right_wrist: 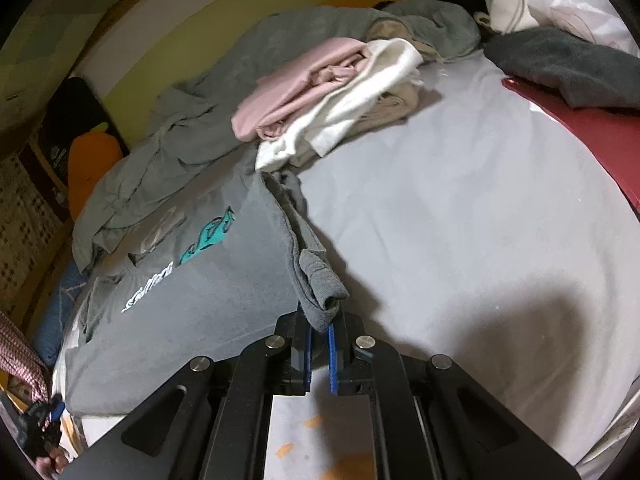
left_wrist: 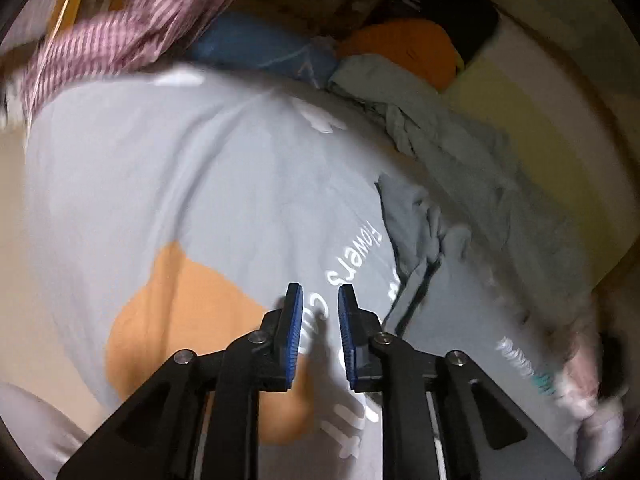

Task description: Fold small clothes

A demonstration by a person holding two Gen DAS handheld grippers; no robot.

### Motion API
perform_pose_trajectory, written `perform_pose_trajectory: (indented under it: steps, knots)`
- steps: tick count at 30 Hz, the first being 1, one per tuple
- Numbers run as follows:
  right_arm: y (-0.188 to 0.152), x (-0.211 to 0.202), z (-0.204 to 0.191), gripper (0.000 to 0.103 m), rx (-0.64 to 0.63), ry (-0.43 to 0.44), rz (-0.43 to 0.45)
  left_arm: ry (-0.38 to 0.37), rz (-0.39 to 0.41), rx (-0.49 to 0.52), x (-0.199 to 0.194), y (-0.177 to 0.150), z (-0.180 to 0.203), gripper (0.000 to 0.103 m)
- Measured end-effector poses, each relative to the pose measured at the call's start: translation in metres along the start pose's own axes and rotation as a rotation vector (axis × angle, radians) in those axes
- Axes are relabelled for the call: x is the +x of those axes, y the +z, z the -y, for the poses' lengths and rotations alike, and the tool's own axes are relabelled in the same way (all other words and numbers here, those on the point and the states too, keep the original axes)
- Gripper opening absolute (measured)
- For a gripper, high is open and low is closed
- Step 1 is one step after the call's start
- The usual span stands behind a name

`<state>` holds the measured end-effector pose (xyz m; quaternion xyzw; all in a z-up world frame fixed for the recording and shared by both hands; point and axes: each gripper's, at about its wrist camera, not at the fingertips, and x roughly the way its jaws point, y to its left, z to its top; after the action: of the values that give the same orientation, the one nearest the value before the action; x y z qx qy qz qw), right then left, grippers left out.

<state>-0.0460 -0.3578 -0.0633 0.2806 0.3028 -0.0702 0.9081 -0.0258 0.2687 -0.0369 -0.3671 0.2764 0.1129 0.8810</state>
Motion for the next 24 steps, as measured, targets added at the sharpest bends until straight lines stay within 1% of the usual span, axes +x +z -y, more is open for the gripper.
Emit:
perform_pose_trajectory:
  steps: [1, 2, 3, 4, 7, 8, 9, 11, 13, 15, 16, 18, 19, 20, 21, 22, 24]
  knots:
    - [0.0, 0.0, -0.001, 0.005, -0.007, 0.0, 0.0, -0.041, -0.018, -0.041, 0.0, 0.004, -0.01, 0.007]
    - [0.0, -0.001, -0.002, 0.005, -0.016, -0.003, 0.001, -0.04, -0.015, -0.039, -0.001, 0.004, -0.011, 0.0]
    - [0.0, -0.001, -0.004, 0.005, -0.029, -0.009, 0.004, -0.032, -0.004, -0.022, -0.004, 0.004, -0.01, 0.0]
    - [-0.001, -0.002, -0.006, 0.005, -0.036, -0.013, 0.007, -0.039, 0.006, -0.008, -0.005, 0.003, -0.007, 0.0]
    - [-0.001, -0.004, -0.008, 0.005, -0.051, -0.018, 0.014, -0.147, 0.015, 0.07, -0.012, 0.0, 0.016, 0.0]
    - [-0.002, -0.005, -0.01, 0.005, -0.062, -0.023, 0.02, -0.169, 0.02, 0.105, -0.017, -0.001, 0.022, 0.0]
    - [-0.003, -0.006, -0.013, 0.005, -0.08, -0.032, 0.027, -0.177, 0.027, 0.152, -0.021, -0.004, 0.03, 0.001]
    - [-0.004, -0.008, -0.016, 0.005, -0.1, -0.051, 0.036, -0.157, 0.046, 0.245, -0.023, -0.01, 0.049, 0.001]
    - [-0.004, -0.01, -0.016, 0.005, -0.106, -0.063, 0.04, -0.158, 0.039, 0.311, -0.022, -0.016, 0.063, 0.001]
    - [-0.005, -0.009, -0.013, 0.006, -0.094, -0.065, 0.021, -0.151, 0.024, 0.352, -0.021, -0.022, 0.069, 0.001]
    - [-0.005, -0.008, -0.011, 0.01, -0.087, -0.071, 0.013, -0.154, 0.013, 0.366, -0.02, -0.025, 0.073, 0.001]
    - [-0.005, -0.011, -0.003, 0.013, -0.058, -0.081, 0.015, -0.161, 0.007, 0.393, -0.019, -0.031, 0.078, 0.001]
    - [-0.004, -0.013, 0.001, 0.019, -0.045, -0.076, 0.015, -0.156, 0.013, 0.416, -0.019, -0.034, 0.082, 0.001]
    - [-0.003, -0.014, 0.002, 0.021, -0.039, -0.086, 0.019, -0.149, 0.019, 0.441, -0.02, -0.035, 0.086, 0.001]
    - [-0.002, -0.017, 0.004, 0.025, -0.039, -0.115, 0.03, -0.146, 0.022, 0.457, -0.019, -0.038, 0.089, 0.001]
    - [-0.001, -0.019, 0.006, 0.031, -0.04, -0.134, 0.041, -0.149, 0.019, 0.467, -0.019, -0.04, 0.091, 0.002]
    - [0.001, -0.02, 0.011, 0.036, -0.02, -0.145, 0.036, -0.143, 0.011, 0.474, -0.018, -0.043, 0.095, 0.005]
